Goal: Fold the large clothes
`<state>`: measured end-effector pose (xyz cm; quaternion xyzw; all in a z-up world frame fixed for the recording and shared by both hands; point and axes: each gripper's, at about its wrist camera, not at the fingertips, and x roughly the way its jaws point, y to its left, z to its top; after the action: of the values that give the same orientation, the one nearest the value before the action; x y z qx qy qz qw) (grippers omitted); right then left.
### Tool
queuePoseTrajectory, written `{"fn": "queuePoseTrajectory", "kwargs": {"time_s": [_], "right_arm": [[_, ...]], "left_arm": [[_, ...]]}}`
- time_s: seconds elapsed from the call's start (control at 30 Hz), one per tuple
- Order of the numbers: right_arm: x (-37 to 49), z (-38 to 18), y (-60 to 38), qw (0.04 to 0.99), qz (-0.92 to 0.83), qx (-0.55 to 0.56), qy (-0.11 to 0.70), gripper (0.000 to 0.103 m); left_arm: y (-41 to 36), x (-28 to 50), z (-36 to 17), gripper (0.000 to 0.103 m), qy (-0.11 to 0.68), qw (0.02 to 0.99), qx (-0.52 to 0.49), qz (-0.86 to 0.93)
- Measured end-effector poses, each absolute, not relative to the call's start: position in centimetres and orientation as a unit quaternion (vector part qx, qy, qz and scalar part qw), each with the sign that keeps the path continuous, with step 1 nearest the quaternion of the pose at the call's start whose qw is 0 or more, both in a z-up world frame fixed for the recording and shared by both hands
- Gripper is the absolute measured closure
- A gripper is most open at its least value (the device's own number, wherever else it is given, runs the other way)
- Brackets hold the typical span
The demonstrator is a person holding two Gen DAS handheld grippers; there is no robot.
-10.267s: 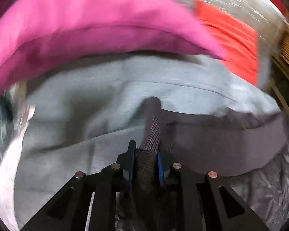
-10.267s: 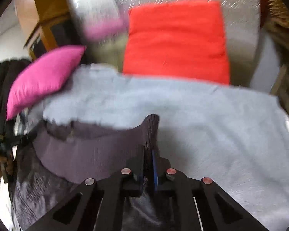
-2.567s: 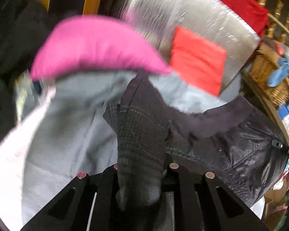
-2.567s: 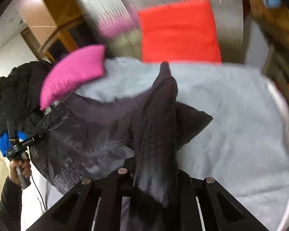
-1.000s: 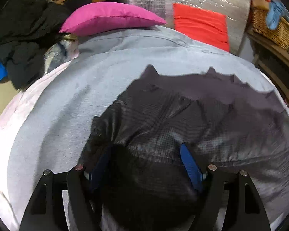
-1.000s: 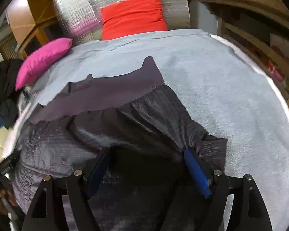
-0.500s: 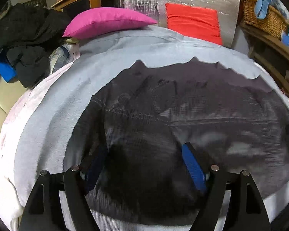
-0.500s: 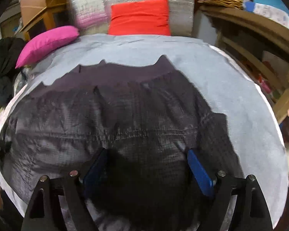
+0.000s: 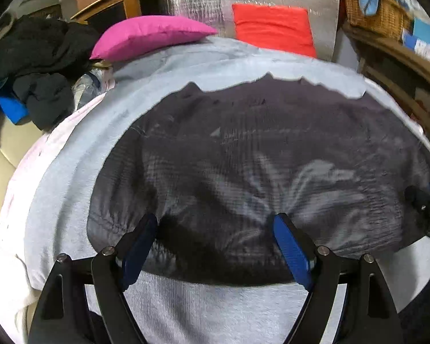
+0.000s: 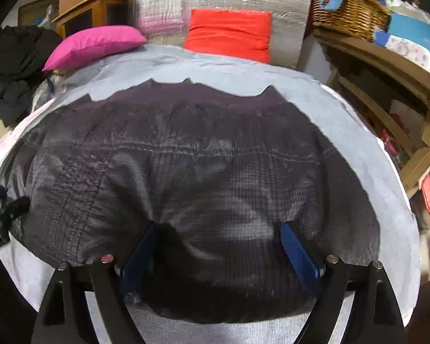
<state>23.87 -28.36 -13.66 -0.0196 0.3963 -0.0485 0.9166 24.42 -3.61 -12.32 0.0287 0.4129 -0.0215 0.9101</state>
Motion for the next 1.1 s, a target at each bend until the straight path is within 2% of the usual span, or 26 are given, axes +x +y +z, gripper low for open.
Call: {"fn": "queuePoseTrajectory", "kwargs": {"time_s": [0.1, 0.23, 0.53, 0.87, 1.1], "right_arm": [[22.6, -12.7, -27.8, 0.928, -0.050, -0.028, 0.368, 0.014], [23.1, -14.8, -28.0, 0.917, -0.056, -0.033, 0.394, 0.013], [18.5, -10.3, -27.0, 0.936, -0.053, -0.007, 0.349, 0.013], [11.1, -9.9, -23.0, 0.944, -0.028, 0.018, 0.329, 0.013], [5.6, -7.8, -21.3, 0.956, -0.032, 0.028, 0.290, 0.013]], "left_arm": [[-3.8, 23.7, -11.8, 0.019, 0.402, 0.915, 0.026, -0.021], [-4.4, 23.3, -12.8, 0.019, 0.428, 0.902, 0.043, -0.016], [-5.0, 19.8, -10.1, 0.019, 0.398, 0.916, 0.041, -0.028], [-4.6, 14.4, -7.9, 0.019, 0.370, 0.928, 0.037, -0.034], [-3.8, 9.1, -3.8, 0.017, 0.315, 0.948, 0.031, -0.046]]}}
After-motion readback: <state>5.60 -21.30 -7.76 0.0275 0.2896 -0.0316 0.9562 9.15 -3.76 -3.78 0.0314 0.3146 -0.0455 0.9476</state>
